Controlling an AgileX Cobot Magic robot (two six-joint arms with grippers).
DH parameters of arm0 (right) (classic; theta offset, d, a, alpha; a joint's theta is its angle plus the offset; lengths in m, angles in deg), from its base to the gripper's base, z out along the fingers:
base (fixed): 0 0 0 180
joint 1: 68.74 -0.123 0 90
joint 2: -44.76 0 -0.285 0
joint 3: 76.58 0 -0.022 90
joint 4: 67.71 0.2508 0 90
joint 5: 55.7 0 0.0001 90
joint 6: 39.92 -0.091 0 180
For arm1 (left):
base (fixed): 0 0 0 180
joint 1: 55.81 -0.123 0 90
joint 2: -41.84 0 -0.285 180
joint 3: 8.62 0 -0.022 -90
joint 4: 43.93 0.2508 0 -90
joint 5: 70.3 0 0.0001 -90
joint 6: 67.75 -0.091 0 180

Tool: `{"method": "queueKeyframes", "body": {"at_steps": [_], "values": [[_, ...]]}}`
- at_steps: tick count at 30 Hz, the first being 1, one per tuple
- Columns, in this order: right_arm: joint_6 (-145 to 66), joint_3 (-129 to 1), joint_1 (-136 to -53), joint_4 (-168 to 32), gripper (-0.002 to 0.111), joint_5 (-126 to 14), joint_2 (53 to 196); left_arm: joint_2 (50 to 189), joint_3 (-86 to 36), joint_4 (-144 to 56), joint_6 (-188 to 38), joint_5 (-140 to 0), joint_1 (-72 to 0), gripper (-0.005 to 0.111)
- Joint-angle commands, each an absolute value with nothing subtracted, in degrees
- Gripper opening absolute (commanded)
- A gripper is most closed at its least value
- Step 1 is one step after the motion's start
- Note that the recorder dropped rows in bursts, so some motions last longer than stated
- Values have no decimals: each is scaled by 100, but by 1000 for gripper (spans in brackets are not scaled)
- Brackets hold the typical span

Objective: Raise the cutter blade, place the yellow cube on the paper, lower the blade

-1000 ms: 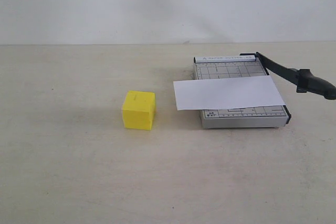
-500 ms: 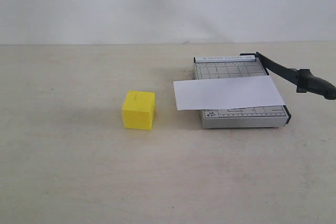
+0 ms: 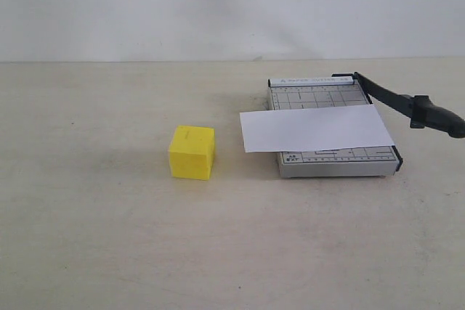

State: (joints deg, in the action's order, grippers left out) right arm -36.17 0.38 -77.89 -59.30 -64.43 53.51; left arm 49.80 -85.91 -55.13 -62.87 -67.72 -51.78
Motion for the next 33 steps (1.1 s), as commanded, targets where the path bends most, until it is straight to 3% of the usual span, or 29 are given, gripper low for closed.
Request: {"method": "queueKeyframes", "body": {"at_steps": [1, 9, 16, 23, 33], "values": [[-3637, 64, -7796, -5950, 0, -6453, 5310, 4962, -8584, -5558, -5924, -6939, -5189, 5], [-3637, 64, -7796, -5950, 0, -6453, 5310, 4962, -8584, -5548, -4652, -7137, -5152, 5], [-3637, 64, -7796, -5950, 0, -6453, 5310, 5271, -7857, -5458, -5642, -6638, -4228, 5], [-3637, 64, -7796, -5950, 0, -6453, 5310, 6902, -7344, -5442, -6017, -7523, -3507, 5], [-3637, 64, -7796, -5950, 0, -6453, 5310, 9793, -6136, -3726, -5991, -8802, -2669, 5]]}}
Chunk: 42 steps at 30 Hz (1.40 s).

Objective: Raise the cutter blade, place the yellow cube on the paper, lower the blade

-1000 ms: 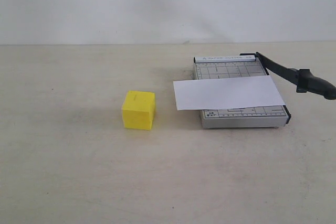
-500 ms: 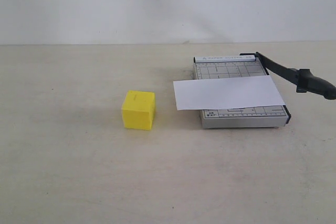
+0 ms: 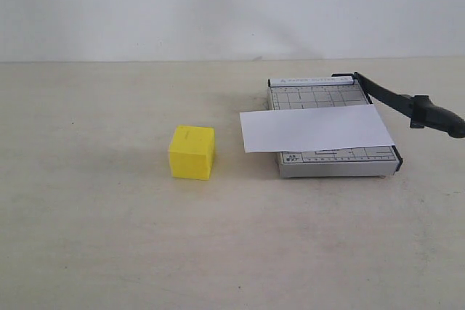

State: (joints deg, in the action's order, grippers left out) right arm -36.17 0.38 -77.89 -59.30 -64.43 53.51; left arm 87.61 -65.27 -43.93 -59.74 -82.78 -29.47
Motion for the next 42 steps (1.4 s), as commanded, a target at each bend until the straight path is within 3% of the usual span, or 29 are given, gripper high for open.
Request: {"method": "queueKeyframes", "body": {"at_steps": [1, 10, 23, 33, 42], "values": [[-3637, 64, -7796, -5950, 0, -6453, 5310, 10099, -6019, -3557, -5962, -8910, -2594, 5], [-3637, 64, -7796, -5950, 0, -6453, 5310, 12030, -5037, -2178, -5176, -9570, -2068, 5], [-3637, 64, -7796, -5950, 0, -6453, 5310, 14668, -3360, -2167, -5602, -9642, -1455, 5], [-3637, 64, -7796, -5950, 0, -6453, 5310, 15575, -2617, -2023, -5864, -9642, -1455, 5], [-3637, 64, -7796, -5950, 0, -6453, 5310, 16116, -2031, -5, -5421, -9082, -1455, 5]]}}
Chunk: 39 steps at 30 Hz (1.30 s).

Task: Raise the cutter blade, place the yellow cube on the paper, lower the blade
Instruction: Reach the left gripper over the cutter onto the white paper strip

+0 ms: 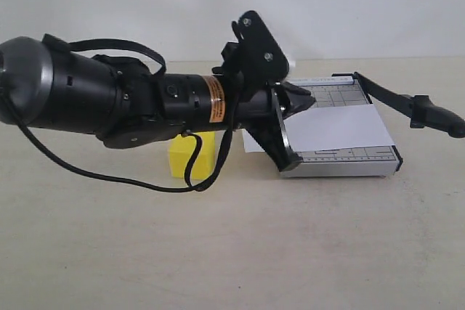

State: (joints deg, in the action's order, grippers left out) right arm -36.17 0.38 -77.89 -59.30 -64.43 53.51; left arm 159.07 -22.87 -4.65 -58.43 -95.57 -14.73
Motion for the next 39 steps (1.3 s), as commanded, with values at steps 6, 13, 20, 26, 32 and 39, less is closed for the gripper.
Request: {"method": "queueKeyframes", "body": {"at_steps": [6, 13, 20, 26, 32, 39], "values": [[-3637, 64, -7796, -5950, 0, -6453, 5310, 16256, -1664, 6, -4832, -8058, -1455, 5], [-3637, 64, -7796, -5950, 0, -6453, 5310, 16485, -1200, 6, -4704, -7509, -1455, 5], [-3637, 64, -7796, -5950, 0, -6453, 5310, 17044, -709, 6, -4425, -7506, -1441, 5], [-3637, 64, -7796, -5950, 0, -6453, 5310, 17445, -614, 6, -4208, -7821, -1441, 5], [-3637, 64, -7796, -5950, 0, -6453, 5310, 17738, -372, 6, -4208, -7974, -1441, 5], [-3637, 64, -7796, -5950, 0, -6453, 5310, 17811, -223, 6, -4247, -7990, -1441, 5]]}}
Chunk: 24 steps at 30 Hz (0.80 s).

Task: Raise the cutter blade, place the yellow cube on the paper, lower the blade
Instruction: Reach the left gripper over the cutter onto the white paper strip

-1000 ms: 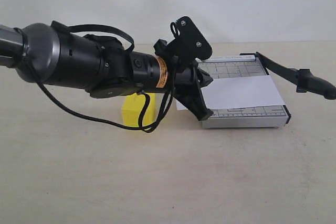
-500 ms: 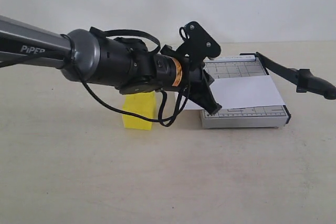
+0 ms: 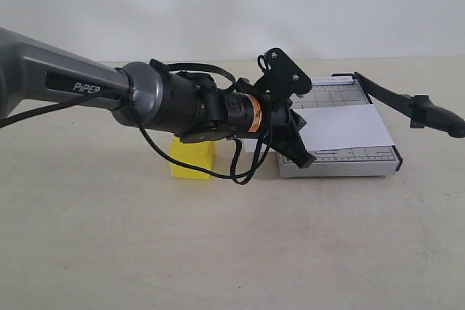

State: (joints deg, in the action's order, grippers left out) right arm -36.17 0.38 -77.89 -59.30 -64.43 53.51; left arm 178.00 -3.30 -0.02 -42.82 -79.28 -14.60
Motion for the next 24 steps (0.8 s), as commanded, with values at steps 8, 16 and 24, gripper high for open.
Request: {"method": "queueKeyframes", "body": {"at_steps": [8, 16, 24], "values": [[-3637, 64, -7796, -5950, 0, -6453, 5310, 18043, -52, 48, -4276, -8040, -1441, 5], [-3637, 64, -7796, -5950, 0, -6453, 5310, 18388, 230, 48, -4276, -8293, -1441, 5], [-3637, 64, -7796, -5950, 0, -6453, 5310, 18796, 552, 48, -4184, -8326, -1277, 5]]}}
